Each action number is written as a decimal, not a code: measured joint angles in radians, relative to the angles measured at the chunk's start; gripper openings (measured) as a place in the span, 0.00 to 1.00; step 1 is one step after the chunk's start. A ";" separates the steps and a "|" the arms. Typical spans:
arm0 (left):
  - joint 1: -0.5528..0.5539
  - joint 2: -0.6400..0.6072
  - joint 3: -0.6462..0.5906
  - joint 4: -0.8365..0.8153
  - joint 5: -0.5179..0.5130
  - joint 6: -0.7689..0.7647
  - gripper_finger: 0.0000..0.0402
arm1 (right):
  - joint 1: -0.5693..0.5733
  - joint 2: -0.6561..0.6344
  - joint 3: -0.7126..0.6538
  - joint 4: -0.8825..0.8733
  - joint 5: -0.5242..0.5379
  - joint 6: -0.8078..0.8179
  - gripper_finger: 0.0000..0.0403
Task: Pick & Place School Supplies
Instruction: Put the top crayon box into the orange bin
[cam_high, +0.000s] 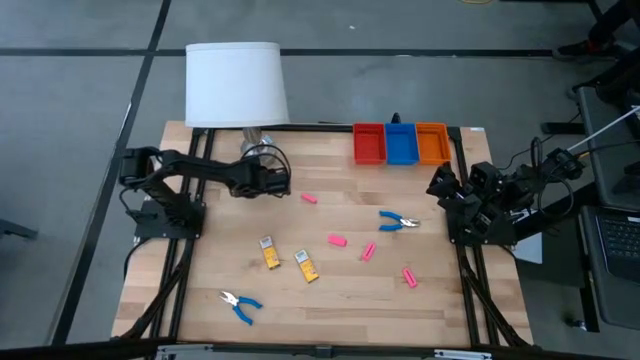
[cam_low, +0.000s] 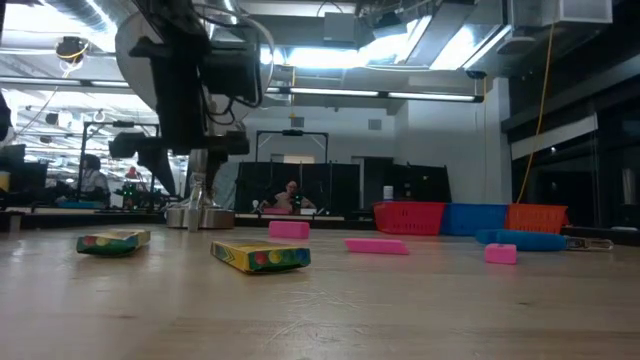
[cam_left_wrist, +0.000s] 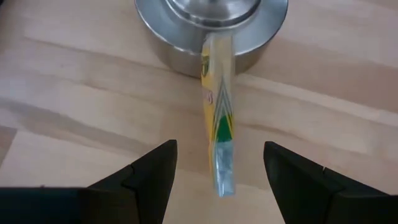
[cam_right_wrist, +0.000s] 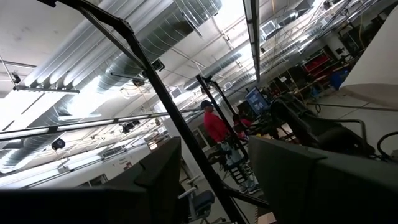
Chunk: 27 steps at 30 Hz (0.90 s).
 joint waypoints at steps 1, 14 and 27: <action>0.005 0.004 0.000 0.012 0.000 0.006 0.59 | 0.000 0.000 0.000 0.000 0.000 0.003 0.48; 0.040 0.085 0.000 0.040 0.023 -0.022 0.49 | 0.000 0.000 0.000 0.000 0.018 0.007 0.48; -0.074 -0.014 0.000 0.074 0.047 0.021 0.07 | 0.000 0.004 0.000 0.011 0.026 0.028 0.48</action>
